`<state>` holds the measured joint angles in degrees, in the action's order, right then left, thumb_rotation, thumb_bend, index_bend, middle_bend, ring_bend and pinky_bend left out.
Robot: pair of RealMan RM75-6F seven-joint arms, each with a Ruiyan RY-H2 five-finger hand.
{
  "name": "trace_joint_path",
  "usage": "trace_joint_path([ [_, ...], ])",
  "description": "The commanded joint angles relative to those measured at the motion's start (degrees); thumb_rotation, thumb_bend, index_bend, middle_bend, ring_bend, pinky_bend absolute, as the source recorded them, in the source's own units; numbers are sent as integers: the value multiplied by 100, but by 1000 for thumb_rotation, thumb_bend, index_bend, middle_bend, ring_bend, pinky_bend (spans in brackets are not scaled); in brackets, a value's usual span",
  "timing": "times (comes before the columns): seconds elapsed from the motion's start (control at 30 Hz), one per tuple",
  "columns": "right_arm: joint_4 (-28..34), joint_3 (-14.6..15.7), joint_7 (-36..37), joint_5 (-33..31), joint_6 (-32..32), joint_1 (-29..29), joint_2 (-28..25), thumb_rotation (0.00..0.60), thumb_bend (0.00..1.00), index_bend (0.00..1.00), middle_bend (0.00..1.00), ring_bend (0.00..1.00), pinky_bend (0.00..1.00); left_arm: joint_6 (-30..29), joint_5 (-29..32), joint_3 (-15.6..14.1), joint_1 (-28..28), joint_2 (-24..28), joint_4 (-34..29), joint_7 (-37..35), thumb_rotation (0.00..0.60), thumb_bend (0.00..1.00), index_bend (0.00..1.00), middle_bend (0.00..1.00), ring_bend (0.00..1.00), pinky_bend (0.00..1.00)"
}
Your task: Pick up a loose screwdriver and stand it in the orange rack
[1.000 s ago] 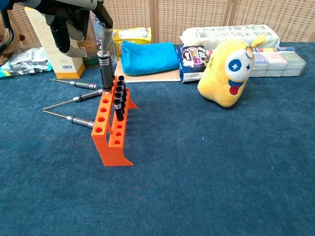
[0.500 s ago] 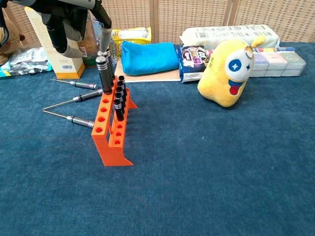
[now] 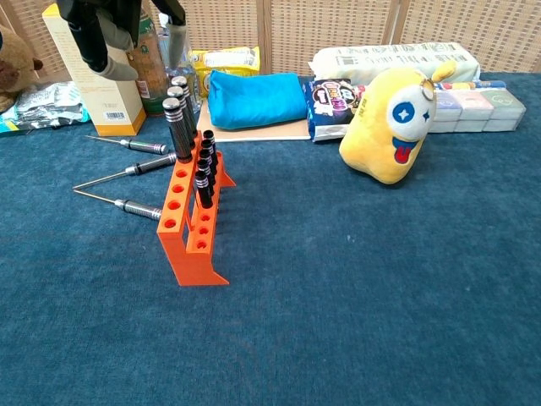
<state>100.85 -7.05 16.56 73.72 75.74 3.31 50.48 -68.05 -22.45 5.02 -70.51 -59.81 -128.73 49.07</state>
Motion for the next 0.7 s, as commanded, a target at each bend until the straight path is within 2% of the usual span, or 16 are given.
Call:
trace_joint_path([
  [0.03,2,4,-1,13,-5,4,2,600,0,0,0,0,0,-68,-347,-84,257,172,-75,-227,600,289,239,698,709,860],
  [0.07,4,8,0,23,-7,5,2,600,0,0,0,0,0,-85,-453,-136,357,264,-124,-299,600,266,181,591,611,790],
  [0.13,8,14,5,41,-6,6,3,600,0,0,0,0,0,-90,-663,-225,523,420,-182,-408,600,205,36,292,322,601],
  [0.23,12,21,26,67,-8,7,4,600,0,0,0,0,0,-191,-1148,-413,901,707,-289,-645,600,152,0,65,130,458],
  [0.3,5,21,38,74,-10,11,7,600,0,0,0,0,0,-301,-1598,-586,1206,889,-344,-800,600,137,0,9,69,407],
  [0.47,6,32,-18,175,68,8,42,600,0,0,0,0,0,-927,-3527,-1275,2468,1251,-255,-1559,600,125,0,0,4,298],
  [0.57,62,58,-33,294,149,-13,37,600,0,0,0,0,0,-1555,-4894,-1736,3393,1263,213,-2200,600,124,0,0,0,256],
  [0.7,120,99,6,471,278,-62,10,600,0,0,0,0,0,-2315,-5830,-2212,4470,1116,857,-2934,600,124,0,0,0,246],
])
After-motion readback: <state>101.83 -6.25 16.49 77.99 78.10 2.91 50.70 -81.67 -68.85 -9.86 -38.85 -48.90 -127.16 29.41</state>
